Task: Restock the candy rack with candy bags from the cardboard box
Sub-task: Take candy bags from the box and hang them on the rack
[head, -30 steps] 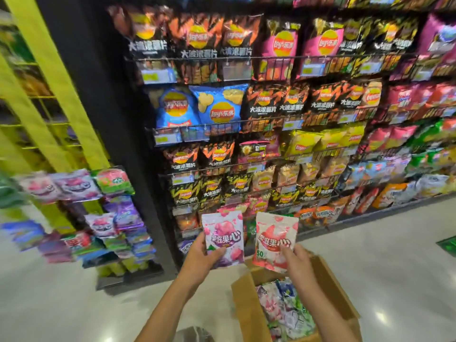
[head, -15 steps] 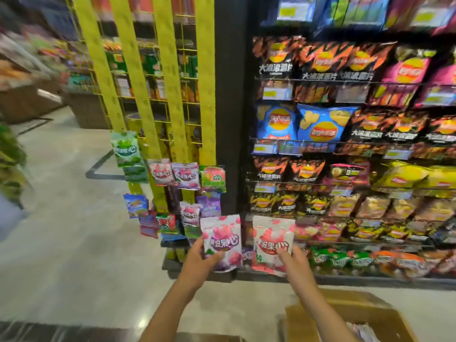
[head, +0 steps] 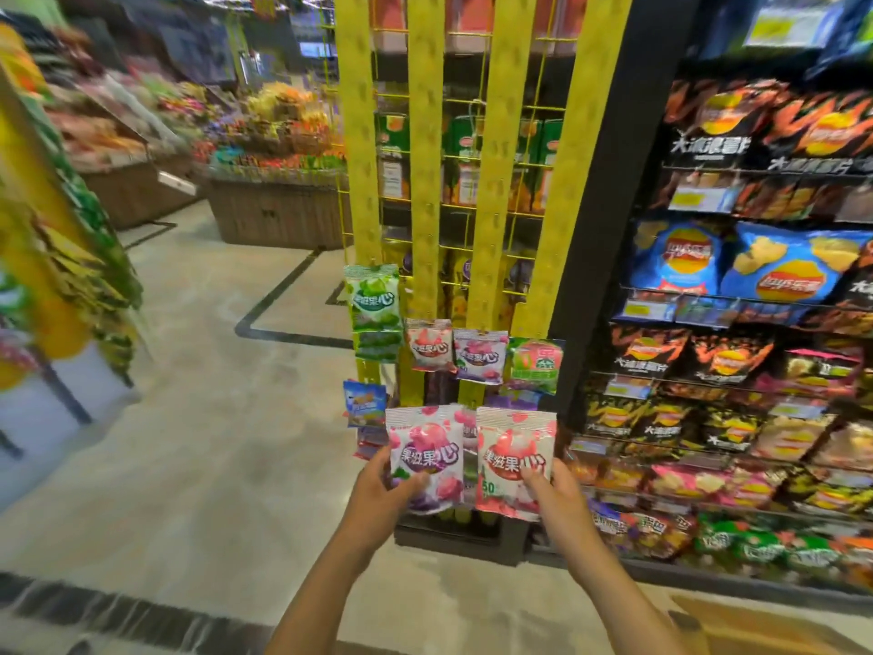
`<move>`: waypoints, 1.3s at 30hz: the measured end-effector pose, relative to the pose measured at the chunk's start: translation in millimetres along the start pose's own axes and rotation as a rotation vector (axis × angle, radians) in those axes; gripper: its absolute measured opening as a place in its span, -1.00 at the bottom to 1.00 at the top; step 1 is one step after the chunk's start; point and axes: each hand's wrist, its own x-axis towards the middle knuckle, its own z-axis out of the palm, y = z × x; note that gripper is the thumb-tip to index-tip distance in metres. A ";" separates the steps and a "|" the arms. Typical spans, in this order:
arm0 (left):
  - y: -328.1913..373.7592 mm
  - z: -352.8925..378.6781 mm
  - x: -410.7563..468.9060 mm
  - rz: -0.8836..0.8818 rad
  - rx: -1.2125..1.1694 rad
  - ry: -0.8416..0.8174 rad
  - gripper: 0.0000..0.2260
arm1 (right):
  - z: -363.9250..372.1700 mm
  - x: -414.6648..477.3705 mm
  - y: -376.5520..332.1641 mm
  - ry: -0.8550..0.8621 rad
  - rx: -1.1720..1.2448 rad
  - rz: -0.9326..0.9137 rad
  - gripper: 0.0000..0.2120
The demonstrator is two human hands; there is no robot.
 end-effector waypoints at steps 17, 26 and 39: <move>8.2 -75.7 60.7 -0.004 -0.066 0.111 -0.68 | 94.3 95.6 -30.8 -0.081 -0.079 -0.045 -0.84; 22.9 -78.1 114.6 0.030 -0.033 0.135 -0.68 | 120.8 177.5 -79.2 -0.091 -0.113 -0.110 -0.83; 31.8 -101.1 173.1 0.044 -0.017 0.117 -0.71 | 149.6 247.9 -108.3 0.012 -0.143 -0.155 -0.84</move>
